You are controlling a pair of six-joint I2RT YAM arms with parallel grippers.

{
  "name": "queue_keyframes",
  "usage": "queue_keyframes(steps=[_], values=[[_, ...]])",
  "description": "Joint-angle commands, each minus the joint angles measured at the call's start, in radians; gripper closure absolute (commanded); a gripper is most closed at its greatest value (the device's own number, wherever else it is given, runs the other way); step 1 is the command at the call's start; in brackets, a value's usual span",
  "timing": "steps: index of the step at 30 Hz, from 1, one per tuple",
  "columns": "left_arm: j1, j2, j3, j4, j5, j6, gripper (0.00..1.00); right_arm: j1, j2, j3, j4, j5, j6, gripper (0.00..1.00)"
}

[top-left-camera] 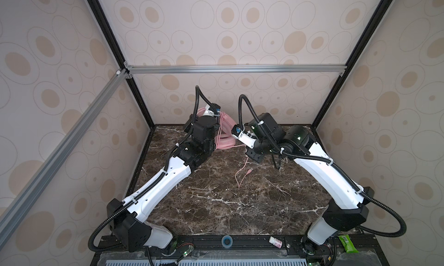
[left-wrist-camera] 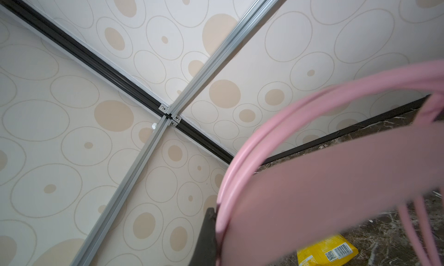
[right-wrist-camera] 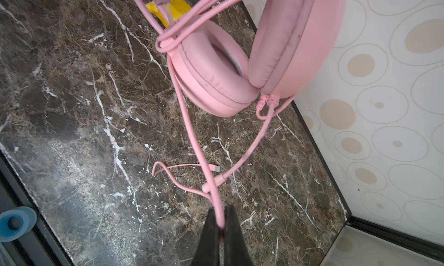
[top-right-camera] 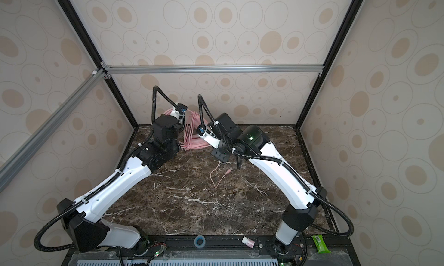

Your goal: Wrap the headphones

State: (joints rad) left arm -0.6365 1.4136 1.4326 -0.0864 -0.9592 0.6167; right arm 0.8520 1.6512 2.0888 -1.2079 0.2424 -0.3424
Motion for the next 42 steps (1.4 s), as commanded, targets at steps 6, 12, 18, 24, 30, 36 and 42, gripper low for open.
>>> queue_keyframes(steps=[6, 12, 18, 24, 30, 36, 42], values=[[0.005, -0.057, 0.027, -0.029, 0.157, 0.020, 1.00, 0.004, -0.035, 0.021, -0.003, 0.126, -0.050, 1.00], [-0.003, -0.029, 0.109, -0.232, 0.370, -0.128, 1.00, 0.003, -0.039, 0.048, 0.086, 0.074, -0.061, 1.00], [-0.005, -0.053, 0.092, -0.306, 0.543, -0.170, 1.00, 0.004, -0.063, 0.025, 0.178, 0.071, -0.128, 1.00], [-0.005, -0.051, 0.110, -0.403, 0.673, -0.210, 1.00, 0.002, -0.031, 0.040, 0.209, 0.134, -0.172, 1.00], [-0.011, -0.063, 0.091, -0.438, 0.711, -0.242, 1.00, 0.001, 0.010, 0.077, 0.219, 0.216, -0.166, 1.00], [-0.012, -0.076, 0.056, -0.435, 0.691, -0.244, 1.00, 0.001, 0.006, 0.072, 0.225, 0.298, -0.168, 1.00], [-0.012, -0.059, 0.013, -0.388, 0.581, -0.255, 1.00, 0.001, 0.005, 0.104, 0.186, 0.292, -0.143, 1.00]])
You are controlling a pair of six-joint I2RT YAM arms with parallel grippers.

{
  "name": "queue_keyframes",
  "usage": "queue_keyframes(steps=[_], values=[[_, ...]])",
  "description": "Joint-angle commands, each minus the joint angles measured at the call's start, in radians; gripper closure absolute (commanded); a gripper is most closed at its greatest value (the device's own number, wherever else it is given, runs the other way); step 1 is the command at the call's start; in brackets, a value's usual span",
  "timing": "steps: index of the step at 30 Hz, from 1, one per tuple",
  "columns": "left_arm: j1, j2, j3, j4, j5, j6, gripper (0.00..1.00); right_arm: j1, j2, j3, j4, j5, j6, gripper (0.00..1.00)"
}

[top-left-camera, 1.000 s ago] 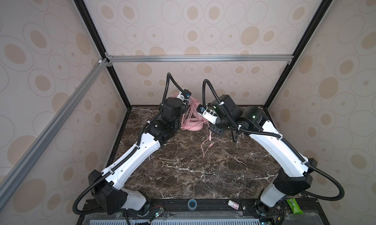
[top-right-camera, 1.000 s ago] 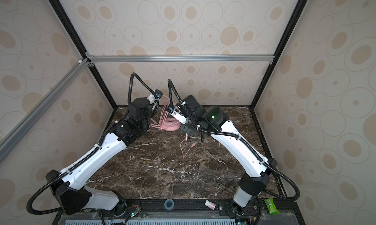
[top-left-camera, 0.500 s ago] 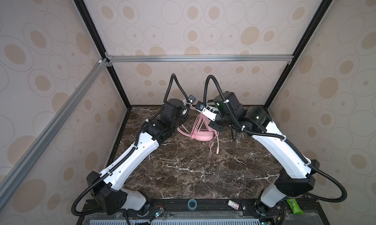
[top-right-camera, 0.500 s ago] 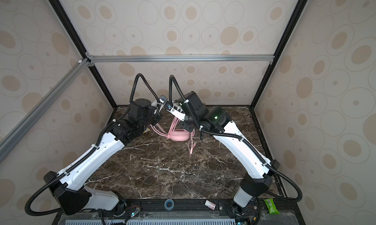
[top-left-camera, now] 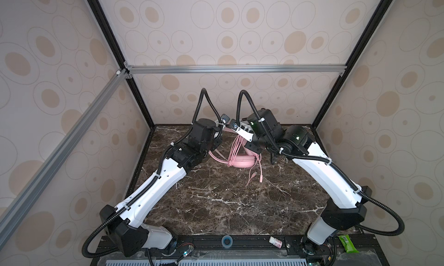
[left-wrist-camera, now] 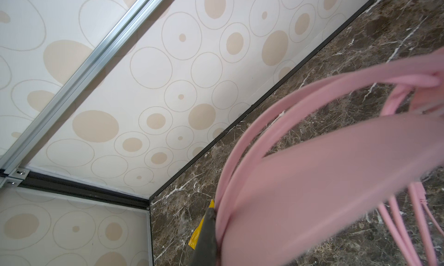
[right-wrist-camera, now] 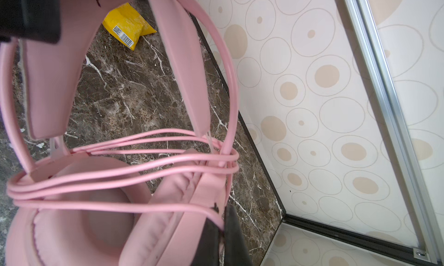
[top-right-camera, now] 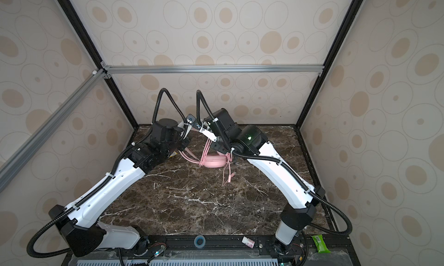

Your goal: Wrap the headphones

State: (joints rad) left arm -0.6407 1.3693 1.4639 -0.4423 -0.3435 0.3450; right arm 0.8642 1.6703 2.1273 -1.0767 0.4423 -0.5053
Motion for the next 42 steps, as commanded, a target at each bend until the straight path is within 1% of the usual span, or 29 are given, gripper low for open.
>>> queue_keyframes(steps=[1, 4, 7, 10, 11, 15, 19, 22, 28, 29, 31, 37, 42], values=[[-0.007, -0.013, -0.025, -0.022, -0.048, 0.016, 1.00, -0.012, -0.014, 0.077, 0.041, 0.092, 0.029, 1.00], [-0.006, -0.011, -0.051, 0.006, -0.086, 0.020, 1.00, -0.010, -0.012, 0.111, -0.003, 0.097, 0.045, 1.00], [-0.006, -0.008, -0.065, 0.021, -0.095, 0.027, 1.00, -0.007, -0.010, 0.142, -0.033, 0.119, 0.045, 1.00], [-0.006, -0.010, -0.077, 0.036, -0.093, 0.037, 1.00, 0.000, -0.002, 0.164, -0.052, 0.151, 0.025, 1.00], [-0.006, -0.012, -0.082, 0.042, -0.097, 0.041, 1.00, 0.009, 0.002, 0.195, -0.051, 0.167, 0.005, 1.00], [-0.004, -0.025, -0.094, 0.064, -0.108, 0.051, 1.00, 0.053, 0.008, 0.163, -0.019, 0.239, -0.072, 1.00], [-0.004, -0.032, -0.101, 0.083, -0.127, 0.057, 1.00, 0.084, 0.027, 0.134, 0.000, 0.297, -0.105, 1.00], [0.008, -0.026, -0.098, 0.095, -0.159, 0.043, 1.00, 0.087, 0.037, 0.148, 0.000, 0.300, -0.093, 1.00], [0.056, -0.029, -0.102, 0.119, -0.164, 0.037, 1.00, 0.087, 0.046, 0.163, 0.010, 0.315, -0.090, 1.00], [0.063, -0.027, -0.101, 0.120, -0.171, 0.036, 1.00, 0.087, 0.046, 0.197, 0.011, 0.317, -0.088, 1.00], [0.080, -0.023, -0.093, 0.119, -0.178, 0.030, 1.00, 0.086, 0.046, 0.207, 0.009, 0.317, -0.079, 1.00], [0.128, -0.014, -0.045, 0.132, -0.196, -0.022, 1.00, 0.086, 0.045, 0.224, -0.016, 0.277, -0.021, 1.00], [0.134, -0.009, -0.026, 0.149, -0.257, -0.014, 1.00, 0.086, 0.040, 0.228, -0.025, 0.272, -0.010, 1.00]])
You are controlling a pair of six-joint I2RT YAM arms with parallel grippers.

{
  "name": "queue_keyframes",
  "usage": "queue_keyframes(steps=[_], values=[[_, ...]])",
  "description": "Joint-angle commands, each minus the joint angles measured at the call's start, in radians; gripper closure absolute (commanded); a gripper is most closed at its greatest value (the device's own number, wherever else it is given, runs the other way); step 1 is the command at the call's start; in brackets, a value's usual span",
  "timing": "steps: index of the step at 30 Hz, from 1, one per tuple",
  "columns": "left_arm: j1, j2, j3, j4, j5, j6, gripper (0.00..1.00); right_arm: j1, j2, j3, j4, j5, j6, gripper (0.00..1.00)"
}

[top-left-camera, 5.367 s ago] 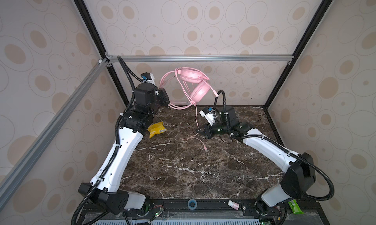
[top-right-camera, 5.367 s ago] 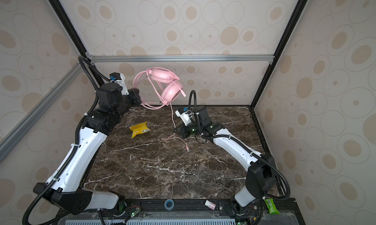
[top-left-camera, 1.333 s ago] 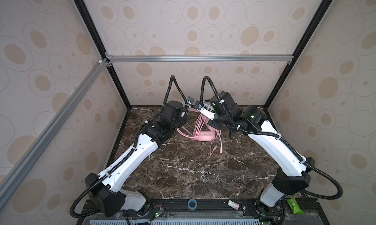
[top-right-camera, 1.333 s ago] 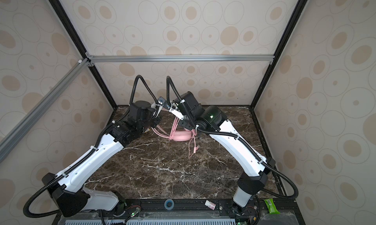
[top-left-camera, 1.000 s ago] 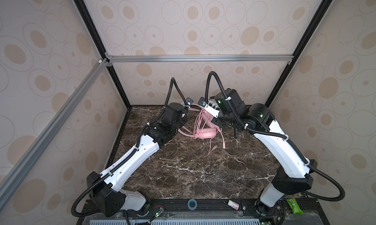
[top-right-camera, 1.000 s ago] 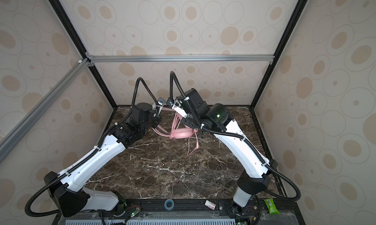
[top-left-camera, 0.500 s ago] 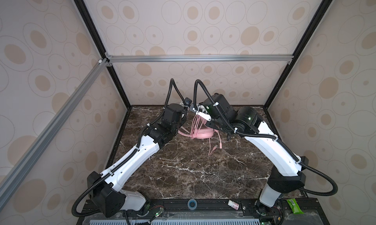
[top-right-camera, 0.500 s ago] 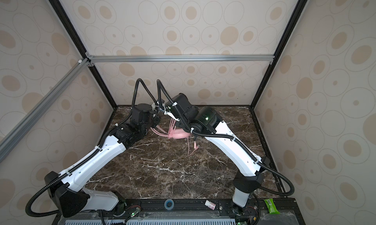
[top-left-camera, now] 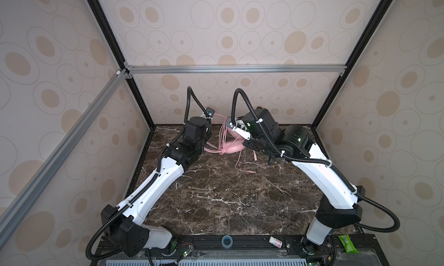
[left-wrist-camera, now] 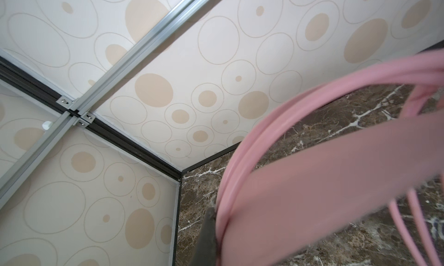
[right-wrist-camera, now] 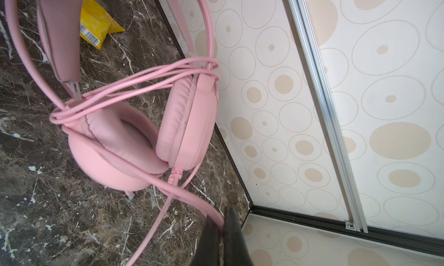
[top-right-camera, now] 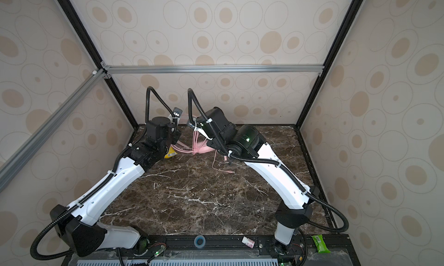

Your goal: Wrap the headphones

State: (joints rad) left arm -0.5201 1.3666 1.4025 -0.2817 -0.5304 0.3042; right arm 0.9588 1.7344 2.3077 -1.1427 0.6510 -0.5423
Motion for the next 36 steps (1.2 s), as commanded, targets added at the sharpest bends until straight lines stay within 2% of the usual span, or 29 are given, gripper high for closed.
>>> queue_keyframes(steps=[1, 5, 8, 14, 24, 30, 36], values=[[0.014, -0.008, 0.031, -0.001, -0.084, 0.034, 1.00, -0.009, -0.024, 0.046, 0.039, 0.066, 0.025, 1.00], [0.012, -0.024, 0.023, 0.014, -0.115, 0.049, 1.00, -0.008, -0.025, 0.042, 0.037, 0.078, 0.018, 1.00], [0.013, -0.031, 0.013, 0.008, -0.075, 0.066, 1.00, -0.008, -0.022, 0.042, 0.056, 0.087, -0.009, 1.00], [0.007, -0.061, -0.012, -0.034, 0.097, 0.077, 1.00, -0.037, -0.006, 0.061, 0.154, 0.080, -0.088, 1.00], [0.003, -0.103, -0.048, -0.079, 0.185, 0.111, 1.00, -0.064, -0.011, 0.051, 0.161, 0.067, -0.089, 1.00], [0.002, -0.107, -0.039, -0.096, 0.212, 0.119, 1.00, -0.063, -0.018, -0.002, 0.193, 0.118, -0.137, 1.00], [-0.016, -0.099, -0.027, -0.132, 0.314, 0.109, 1.00, -0.061, -0.002, 0.036, 0.199, 0.054, -0.099, 1.00]])
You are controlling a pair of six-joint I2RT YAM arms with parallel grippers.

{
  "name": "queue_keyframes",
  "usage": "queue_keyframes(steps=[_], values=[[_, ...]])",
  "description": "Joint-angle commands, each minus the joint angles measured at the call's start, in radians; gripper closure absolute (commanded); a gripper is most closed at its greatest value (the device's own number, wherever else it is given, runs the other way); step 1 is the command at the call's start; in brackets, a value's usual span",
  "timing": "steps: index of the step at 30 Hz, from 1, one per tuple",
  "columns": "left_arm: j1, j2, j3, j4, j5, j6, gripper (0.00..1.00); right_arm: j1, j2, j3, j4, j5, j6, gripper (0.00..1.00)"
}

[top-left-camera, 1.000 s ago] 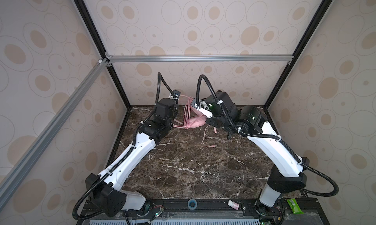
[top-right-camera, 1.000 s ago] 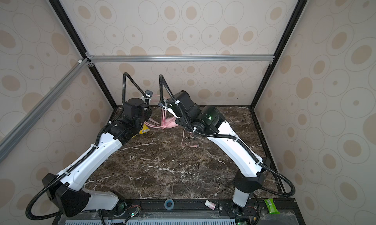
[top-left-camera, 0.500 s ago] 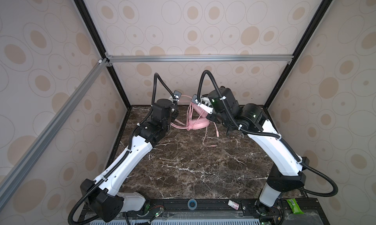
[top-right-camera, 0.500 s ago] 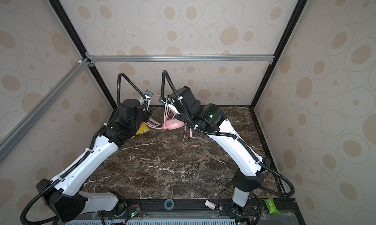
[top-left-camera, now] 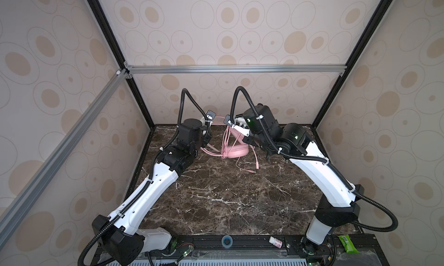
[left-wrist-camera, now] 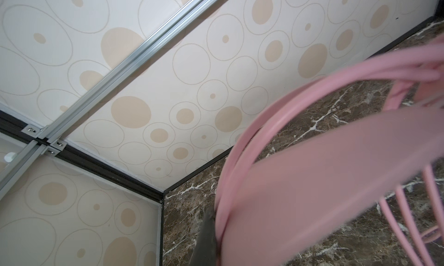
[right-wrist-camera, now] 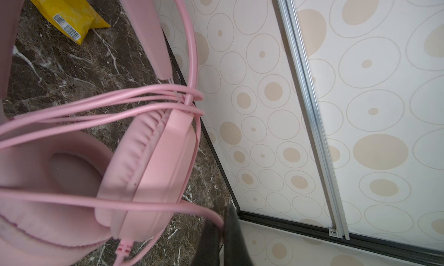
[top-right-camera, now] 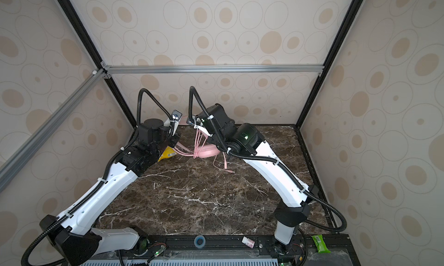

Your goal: Wrap the headphones

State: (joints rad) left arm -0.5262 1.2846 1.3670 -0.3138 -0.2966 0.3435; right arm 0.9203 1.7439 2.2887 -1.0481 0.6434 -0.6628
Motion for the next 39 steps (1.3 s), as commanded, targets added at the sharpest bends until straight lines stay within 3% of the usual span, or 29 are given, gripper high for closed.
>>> queue_keyframes(steps=[1, 5, 17, 27, 39], values=[[-0.016, -0.012, 0.013, -0.103, 0.088, 0.067, 1.00, -0.023, -0.004, 0.071, 0.102, 0.049, 0.036, 1.00], [-0.033, -0.002, 0.021, -0.107, 0.128, 0.059, 1.00, -0.021, 0.022, 0.123, 0.098, -0.018, 0.078, 0.99], [-0.044, -0.023, 0.016, -0.112, 0.321, -0.021, 1.00, -0.033, 0.040, 0.127, 0.105, -0.042, 0.125, 0.96], [-0.043, -0.051, 0.011, -0.114, 0.365, -0.078, 1.00, -0.073, 0.013, 0.093, 0.088, -0.047, 0.186, 0.94], [-0.041, -0.066, 0.016, -0.117, 0.400, -0.125, 1.00, -0.123, -0.063, 0.003, 0.133, -0.138, 0.266, 0.77]])
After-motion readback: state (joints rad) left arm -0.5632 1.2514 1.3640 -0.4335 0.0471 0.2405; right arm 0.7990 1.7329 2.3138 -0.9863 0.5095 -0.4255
